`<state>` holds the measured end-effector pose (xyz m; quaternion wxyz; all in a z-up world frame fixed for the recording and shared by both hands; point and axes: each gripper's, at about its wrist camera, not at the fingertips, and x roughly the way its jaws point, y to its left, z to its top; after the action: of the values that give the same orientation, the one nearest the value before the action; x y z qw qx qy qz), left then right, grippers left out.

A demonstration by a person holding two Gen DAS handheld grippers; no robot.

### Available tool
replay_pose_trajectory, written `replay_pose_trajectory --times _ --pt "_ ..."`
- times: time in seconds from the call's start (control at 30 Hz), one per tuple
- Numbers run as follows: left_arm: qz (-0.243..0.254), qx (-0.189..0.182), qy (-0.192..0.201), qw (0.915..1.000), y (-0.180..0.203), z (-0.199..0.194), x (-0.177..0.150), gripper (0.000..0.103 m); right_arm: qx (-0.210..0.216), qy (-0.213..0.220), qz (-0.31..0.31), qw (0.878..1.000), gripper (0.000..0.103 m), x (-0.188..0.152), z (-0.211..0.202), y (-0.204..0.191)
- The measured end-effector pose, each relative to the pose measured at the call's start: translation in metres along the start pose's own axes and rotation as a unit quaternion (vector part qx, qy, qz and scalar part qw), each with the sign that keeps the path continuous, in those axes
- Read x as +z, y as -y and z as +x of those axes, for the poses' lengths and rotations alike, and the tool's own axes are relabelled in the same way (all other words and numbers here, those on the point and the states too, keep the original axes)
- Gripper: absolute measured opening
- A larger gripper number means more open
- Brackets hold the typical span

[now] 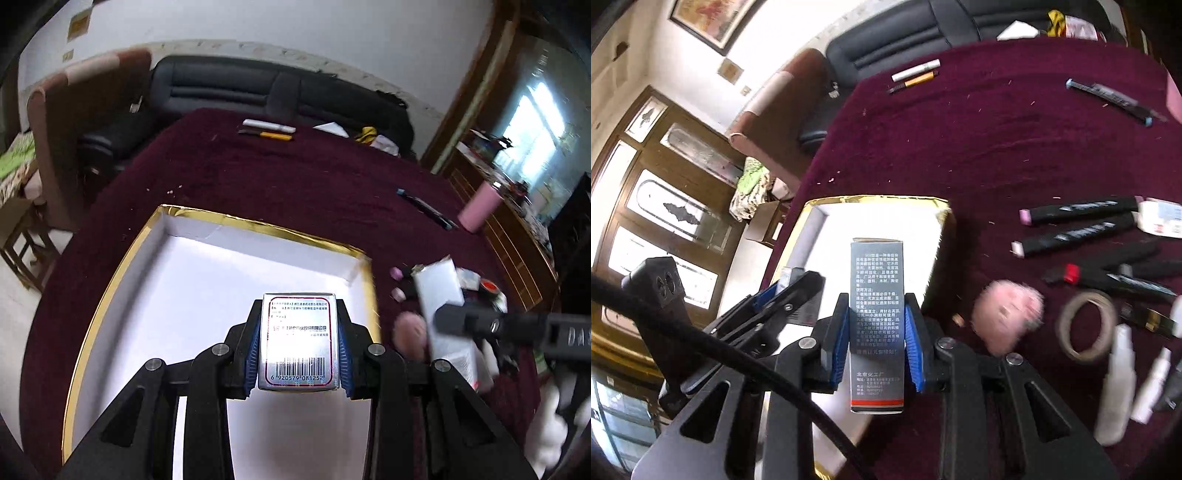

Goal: Organize objects
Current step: 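Carry the white box to the tray with left gripper while right carries grey box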

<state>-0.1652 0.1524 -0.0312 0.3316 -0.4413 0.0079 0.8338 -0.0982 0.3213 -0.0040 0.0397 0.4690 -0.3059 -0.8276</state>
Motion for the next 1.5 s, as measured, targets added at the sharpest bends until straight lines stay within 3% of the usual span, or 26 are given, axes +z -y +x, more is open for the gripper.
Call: replay_pose_trajectory --times 0.3,0.5,0.67,0.83,0.9,0.93,1.23,1.5 --pt "-0.021 -0.007 -0.027 0.9994 -0.013 0.056 0.017 0.029 -0.066 -0.018 0.035 0.997 0.026 0.023 0.059 0.011" --pt "-0.038 -0.022 -0.035 0.9984 -0.018 0.071 0.022 0.030 -0.098 0.010 0.022 0.995 0.026 0.028 0.053 0.009" --pt "-0.055 -0.018 -0.047 0.9972 -0.021 0.079 0.024 0.036 -0.096 0.031 0.018 0.995 0.027 0.028 0.044 0.011" --pt "-0.079 -0.011 -0.027 0.9965 -0.030 0.064 0.025 0.038 -0.087 0.084 0.013 0.993 0.027 0.022 0.010 0.012" --pt "-0.106 -0.014 -0.011 0.9942 -0.039 0.051 0.016 0.039 -0.078 0.095 0.002 0.992 0.032 0.020 0.002 0.012" --pt "-0.119 -0.016 -0.007 0.9927 -0.043 0.047 0.010 0.041 -0.075 0.092 -0.001 0.993 0.035 0.021 0.002 0.012" --pt "-0.216 -0.050 -0.007 0.9751 -0.058 0.036 -0.046 0.041 -0.027 0.004 0.018 0.999 0.036 0.033 0.056 0.015" --pt "-0.233 -0.079 -0.011 0.9693 -0.039 0.033 -0.067 0.042 -0.006 -0.031 -0.001 1.000 0.035 0.021 0.060 -0.001"
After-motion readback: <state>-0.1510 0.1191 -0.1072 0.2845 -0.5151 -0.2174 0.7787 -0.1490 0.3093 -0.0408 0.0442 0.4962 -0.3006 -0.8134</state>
